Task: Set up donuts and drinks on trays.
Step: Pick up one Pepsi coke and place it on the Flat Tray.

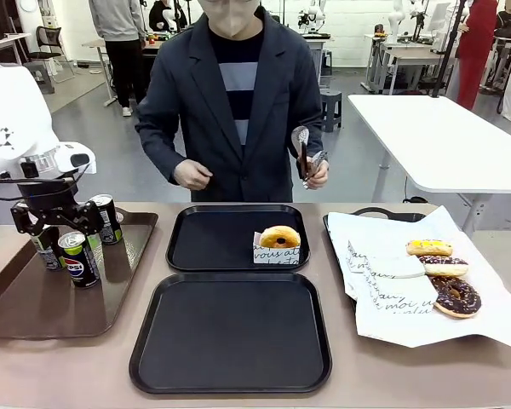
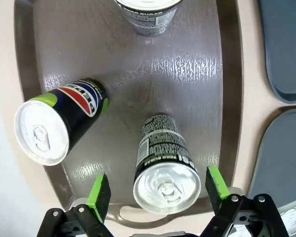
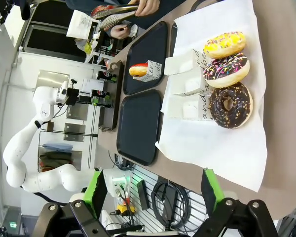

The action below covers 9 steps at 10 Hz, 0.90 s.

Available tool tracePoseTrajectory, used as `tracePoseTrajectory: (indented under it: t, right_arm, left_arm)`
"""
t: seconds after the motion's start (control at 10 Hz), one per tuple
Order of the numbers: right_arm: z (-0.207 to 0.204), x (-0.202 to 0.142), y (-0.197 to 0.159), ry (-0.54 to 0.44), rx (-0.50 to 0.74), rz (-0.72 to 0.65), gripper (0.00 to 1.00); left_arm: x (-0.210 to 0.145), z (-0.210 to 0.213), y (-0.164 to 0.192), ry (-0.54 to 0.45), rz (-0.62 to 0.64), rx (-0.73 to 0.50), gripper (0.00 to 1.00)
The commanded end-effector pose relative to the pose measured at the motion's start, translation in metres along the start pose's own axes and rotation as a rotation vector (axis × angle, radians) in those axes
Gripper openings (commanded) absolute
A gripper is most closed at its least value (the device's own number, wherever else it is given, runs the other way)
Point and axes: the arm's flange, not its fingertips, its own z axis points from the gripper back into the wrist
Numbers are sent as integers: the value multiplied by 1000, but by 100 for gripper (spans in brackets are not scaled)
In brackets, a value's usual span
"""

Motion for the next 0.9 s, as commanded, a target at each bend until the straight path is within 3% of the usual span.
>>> tracePoseTrajectory:
  t: [0.0, 0.4, 0.5, 0.6, 0.7, 0.8]
  right_arm:
    - [1, 2, -1, -9, 17, 15, 100]
    - [1, 2, -1, -9, 17, 15, 100]
    - [1, 2, -1, -9, 17, 15, 100]
    - [1, 2, -1, -9, 17, 15, 100]
    - [1, 2, -1, -9, 17, 15, 100]
    - [1, 2, -1, -9, 17, 15, 100]
  left_arm:
    - [8, -5, -7, -5, 28, -11, 100]
    - [10, -15, -8, 8, 47, -22, 100]
    - [8, -13, -9, 3, 37, -55, 65]
    - [7, -11, -10, 7, 39, -54, 45]
    - [6, -9, -10, 13, 41, -62, 10]
    - [5, -8, -10, 24, 43, -66, 0]
